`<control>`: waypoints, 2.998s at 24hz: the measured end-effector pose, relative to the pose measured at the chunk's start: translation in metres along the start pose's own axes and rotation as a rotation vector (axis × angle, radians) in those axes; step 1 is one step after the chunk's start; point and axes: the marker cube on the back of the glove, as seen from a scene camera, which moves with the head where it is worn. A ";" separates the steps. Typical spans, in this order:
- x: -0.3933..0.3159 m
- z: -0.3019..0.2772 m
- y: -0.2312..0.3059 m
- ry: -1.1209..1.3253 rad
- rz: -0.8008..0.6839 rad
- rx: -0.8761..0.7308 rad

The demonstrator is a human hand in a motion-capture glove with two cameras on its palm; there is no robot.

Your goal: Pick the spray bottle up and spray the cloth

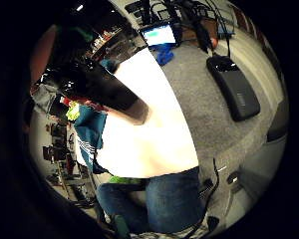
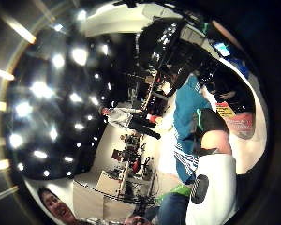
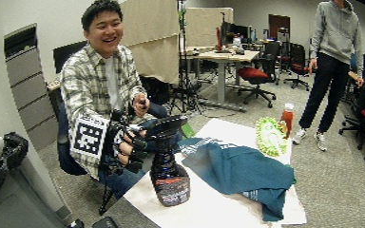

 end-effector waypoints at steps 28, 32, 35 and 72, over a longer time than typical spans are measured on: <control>0.010 0.028 -0.069 -0.234 -0.182 -0.017; 0.011 0.028 -0.067 -0.233 -0.185 0.023; 0.012 0.029 -0.069 -0.222 -0.180 0.078; -0.098 0.064 -0.054 0.165 -0.557 -0.090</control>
